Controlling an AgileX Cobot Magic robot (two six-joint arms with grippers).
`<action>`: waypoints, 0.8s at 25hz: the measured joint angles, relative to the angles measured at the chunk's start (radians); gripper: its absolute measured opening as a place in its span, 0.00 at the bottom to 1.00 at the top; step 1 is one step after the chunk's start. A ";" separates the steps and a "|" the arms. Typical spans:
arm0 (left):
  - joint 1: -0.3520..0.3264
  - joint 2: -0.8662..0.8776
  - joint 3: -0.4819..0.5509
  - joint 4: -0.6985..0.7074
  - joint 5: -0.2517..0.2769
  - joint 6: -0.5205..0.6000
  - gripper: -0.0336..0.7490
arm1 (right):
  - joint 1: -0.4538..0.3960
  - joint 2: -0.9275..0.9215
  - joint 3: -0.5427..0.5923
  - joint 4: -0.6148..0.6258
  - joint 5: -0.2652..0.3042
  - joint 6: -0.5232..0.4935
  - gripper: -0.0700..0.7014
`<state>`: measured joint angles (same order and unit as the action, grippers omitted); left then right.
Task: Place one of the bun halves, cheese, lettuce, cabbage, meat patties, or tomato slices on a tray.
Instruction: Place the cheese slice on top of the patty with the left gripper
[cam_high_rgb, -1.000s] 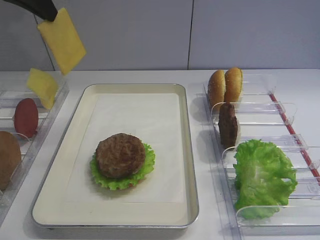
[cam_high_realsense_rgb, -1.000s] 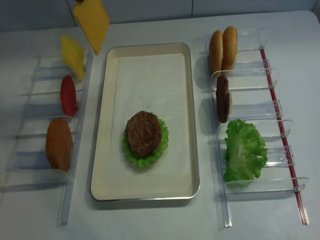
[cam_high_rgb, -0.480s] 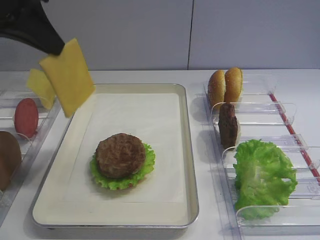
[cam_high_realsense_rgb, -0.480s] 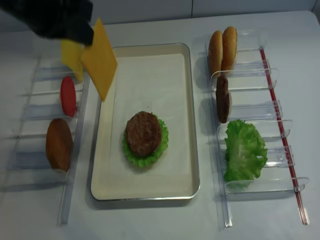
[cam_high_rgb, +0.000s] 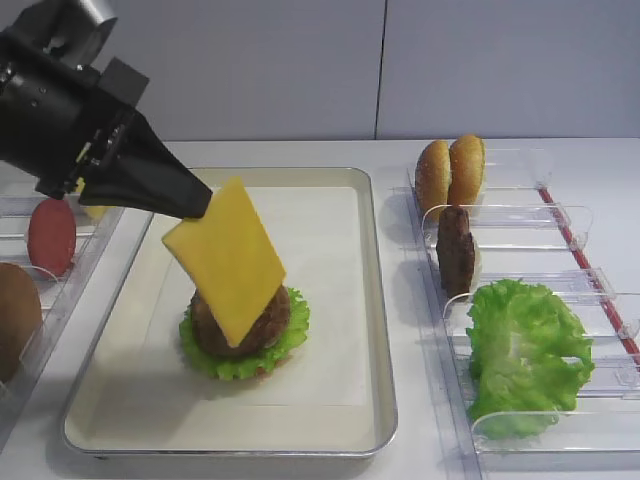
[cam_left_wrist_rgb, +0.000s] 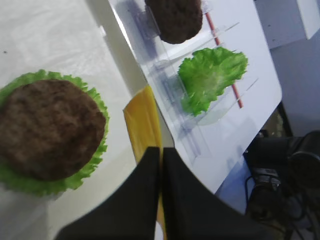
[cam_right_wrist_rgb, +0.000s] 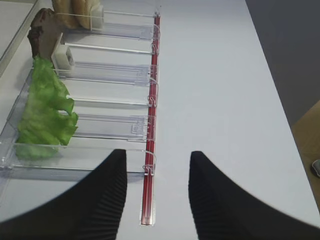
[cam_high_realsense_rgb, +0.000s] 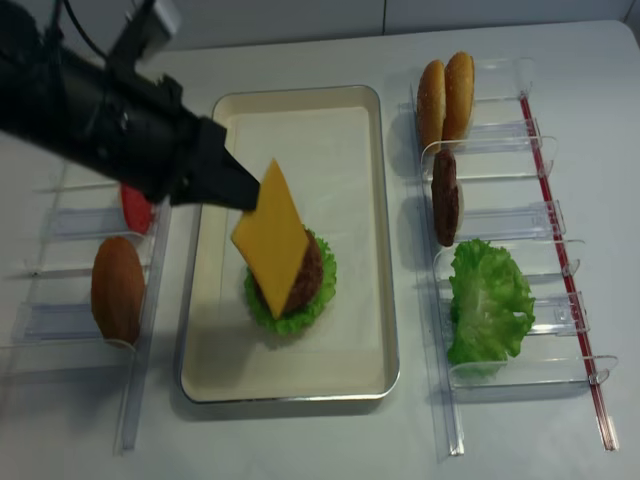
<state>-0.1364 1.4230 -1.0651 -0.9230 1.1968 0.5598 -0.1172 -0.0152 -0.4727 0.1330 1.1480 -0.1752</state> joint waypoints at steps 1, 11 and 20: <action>0.000 0.000 0.026 -0.044 -0.016 0.035 0.03 | 0.000 0.000 0.000 0.000 0.000 0.000 0.52; 0.000 0.057 0.125 -0.282 -0.151 0.193 0.03 | 0.000 0.000 0.000 0.000 0.000 0.000 0.52; 0.000 0.122 0.126 -0.316 -0.152 0.223 0.03 | 0.000 0.000 0.000 0.000 0.000 0.000 0.52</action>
<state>-0.1364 1.5451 -0.9392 -1.2392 1.0449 0.7833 -0.1172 -0.0152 -0.4727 0.1330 1.1480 -0.1752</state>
